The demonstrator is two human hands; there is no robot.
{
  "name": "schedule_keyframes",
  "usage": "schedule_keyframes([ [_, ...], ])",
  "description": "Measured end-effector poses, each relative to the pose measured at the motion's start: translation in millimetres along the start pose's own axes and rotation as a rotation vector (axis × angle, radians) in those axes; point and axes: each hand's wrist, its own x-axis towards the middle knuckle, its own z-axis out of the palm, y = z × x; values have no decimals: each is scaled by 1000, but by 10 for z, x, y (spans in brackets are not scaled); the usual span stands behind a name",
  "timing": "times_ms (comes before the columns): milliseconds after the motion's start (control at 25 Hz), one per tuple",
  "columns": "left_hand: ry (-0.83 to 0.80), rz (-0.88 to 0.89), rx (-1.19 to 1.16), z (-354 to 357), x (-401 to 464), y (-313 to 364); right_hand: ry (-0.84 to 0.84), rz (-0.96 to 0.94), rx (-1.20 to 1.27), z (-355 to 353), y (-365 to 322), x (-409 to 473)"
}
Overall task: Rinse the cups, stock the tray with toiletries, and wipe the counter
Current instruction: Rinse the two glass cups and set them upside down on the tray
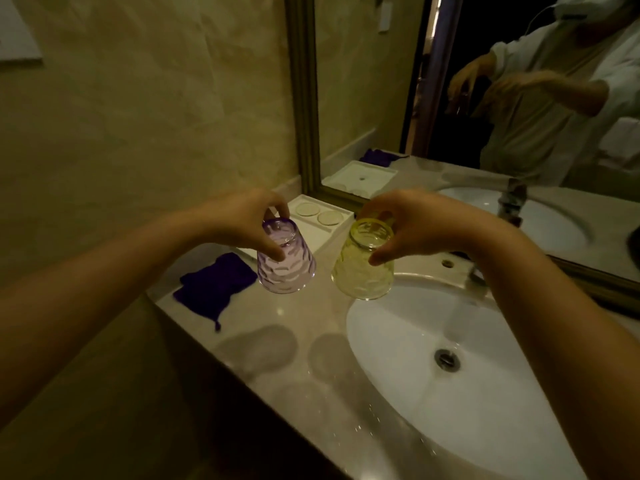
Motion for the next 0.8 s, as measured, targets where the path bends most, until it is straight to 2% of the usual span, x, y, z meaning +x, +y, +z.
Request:
schedule_keyframes([
  [240,39,-21,-27,-8,830,-526,37,21,65,162,292,971],
  [480,178,-21,-86,-134,1514,-1090,87,99,31,334,432,1656],
  [800,287,96,-163,-257,2499,-1959,162,439,-26,739,487,2458],
])
